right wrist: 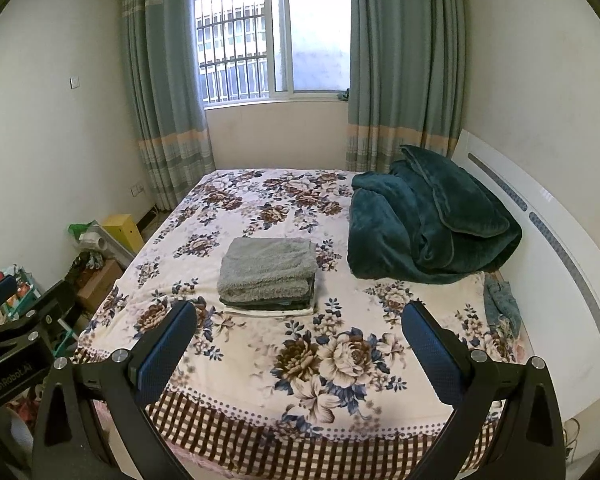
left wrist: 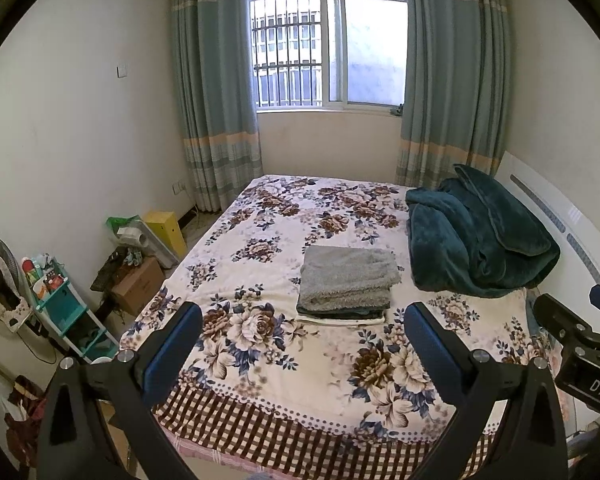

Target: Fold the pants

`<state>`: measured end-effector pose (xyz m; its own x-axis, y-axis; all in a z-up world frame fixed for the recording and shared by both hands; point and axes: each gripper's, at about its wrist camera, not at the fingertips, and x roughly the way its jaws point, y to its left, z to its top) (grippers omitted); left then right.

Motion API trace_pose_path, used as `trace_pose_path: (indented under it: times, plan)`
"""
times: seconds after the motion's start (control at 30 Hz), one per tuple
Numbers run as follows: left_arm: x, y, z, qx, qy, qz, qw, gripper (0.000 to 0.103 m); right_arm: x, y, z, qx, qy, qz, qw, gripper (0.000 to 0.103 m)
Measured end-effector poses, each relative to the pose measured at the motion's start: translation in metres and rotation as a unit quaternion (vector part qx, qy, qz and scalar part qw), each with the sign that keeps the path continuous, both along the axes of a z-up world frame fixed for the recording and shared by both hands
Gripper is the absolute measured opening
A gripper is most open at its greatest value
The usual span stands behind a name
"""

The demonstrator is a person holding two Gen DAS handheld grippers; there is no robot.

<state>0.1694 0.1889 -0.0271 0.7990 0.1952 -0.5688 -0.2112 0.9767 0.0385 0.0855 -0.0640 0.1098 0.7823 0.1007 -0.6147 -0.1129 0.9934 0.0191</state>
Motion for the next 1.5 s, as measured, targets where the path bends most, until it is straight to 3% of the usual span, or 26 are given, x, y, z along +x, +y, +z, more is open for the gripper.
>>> trace_pose_path:
  times: [1.5]
  plan:
    - [-0.01,0.003,0.001,0.003,0.001,0.015,0.9999,0.103,0.01,0.008,-0.004,0.007,0.004,0.009,1.0,0.103]
